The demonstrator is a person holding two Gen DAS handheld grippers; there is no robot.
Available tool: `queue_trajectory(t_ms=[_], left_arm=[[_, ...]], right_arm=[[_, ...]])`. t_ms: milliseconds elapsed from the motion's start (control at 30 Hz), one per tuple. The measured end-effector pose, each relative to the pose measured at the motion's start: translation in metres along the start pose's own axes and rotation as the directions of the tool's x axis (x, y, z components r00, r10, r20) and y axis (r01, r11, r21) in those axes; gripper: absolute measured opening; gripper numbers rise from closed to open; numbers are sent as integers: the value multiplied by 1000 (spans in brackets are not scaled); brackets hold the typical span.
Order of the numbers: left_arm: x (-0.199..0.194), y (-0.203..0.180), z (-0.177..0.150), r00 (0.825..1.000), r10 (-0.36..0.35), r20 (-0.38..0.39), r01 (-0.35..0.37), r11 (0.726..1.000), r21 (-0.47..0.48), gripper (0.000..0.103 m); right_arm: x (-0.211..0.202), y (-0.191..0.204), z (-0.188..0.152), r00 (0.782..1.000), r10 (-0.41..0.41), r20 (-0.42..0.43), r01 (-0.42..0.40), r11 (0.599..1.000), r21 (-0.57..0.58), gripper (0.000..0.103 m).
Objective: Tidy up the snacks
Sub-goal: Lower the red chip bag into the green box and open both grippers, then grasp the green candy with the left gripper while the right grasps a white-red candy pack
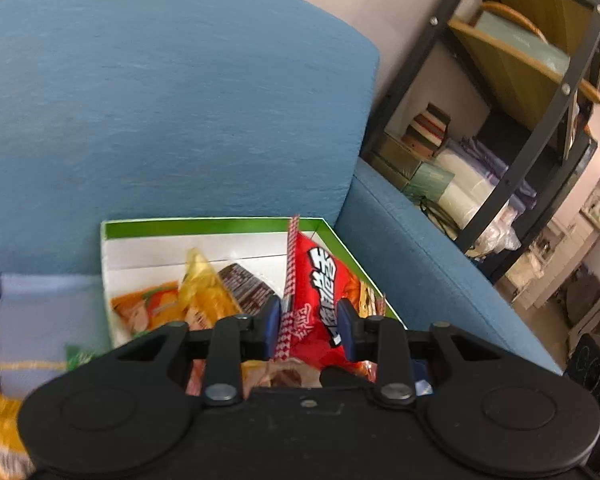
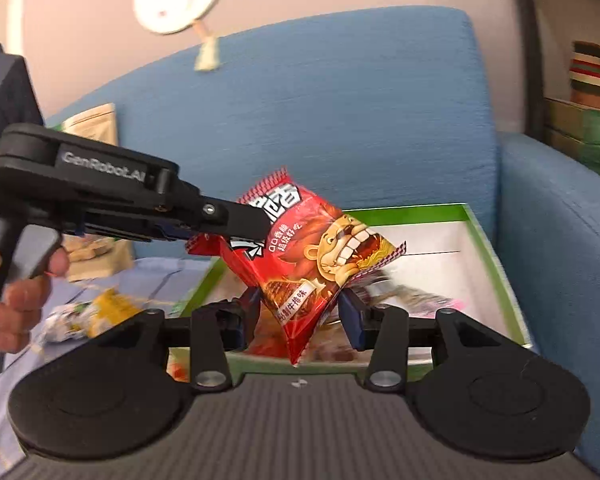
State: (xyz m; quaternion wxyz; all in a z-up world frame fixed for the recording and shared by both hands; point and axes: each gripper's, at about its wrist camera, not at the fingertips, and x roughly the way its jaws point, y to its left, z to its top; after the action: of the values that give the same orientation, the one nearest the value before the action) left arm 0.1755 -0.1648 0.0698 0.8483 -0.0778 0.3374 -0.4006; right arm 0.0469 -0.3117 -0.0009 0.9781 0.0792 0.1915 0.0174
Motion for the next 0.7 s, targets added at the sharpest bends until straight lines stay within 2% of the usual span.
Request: queue_trajectory(t_ms=[33,67,100,167,200,233,367,500,700], left_arm=[[5,0,-1,1000,13,-2,-13,1000,5,48],[8,-1,-2,999,43,1,-43,999,11,84],[9,-2,-4,997,80,10,-80,997,16,103],[6,-2,-10,989,147,31,-148,989,25,103],[2,-2,-13,986,163,35,-164,986,34,103],[-1,0,-15,985,169,31,-171,984,45,103],[-17,7,-22,979,206,14,-206,977,52,103],[-52,13,-28,972,234,37,-235,971,32,103],[-112,22,-52,949,311,57,-311,950,-9,103]], right_arm=[[7,-4,-2,999,-43,-10,43,999,7,76],[16,-7,-6,996,-88,-35,88,996,10,77],[19,-10,-9,992,-114,-61,114,993,9,81],[24,-9,-15,986,-140,-89,140,990,-7,84],[20,-7,-18,988,-138,-66,137,990,-19,91],[16,-4,-21,989,-137,-48,135,990,-29,103],[-11,9,-23,996,-91,-17,90,995,-37,103],[-35,28,-20,999,-48,7,48,997,-56,103],[-62,63,-36,998,17,-64,-18,1000,-20,103]])
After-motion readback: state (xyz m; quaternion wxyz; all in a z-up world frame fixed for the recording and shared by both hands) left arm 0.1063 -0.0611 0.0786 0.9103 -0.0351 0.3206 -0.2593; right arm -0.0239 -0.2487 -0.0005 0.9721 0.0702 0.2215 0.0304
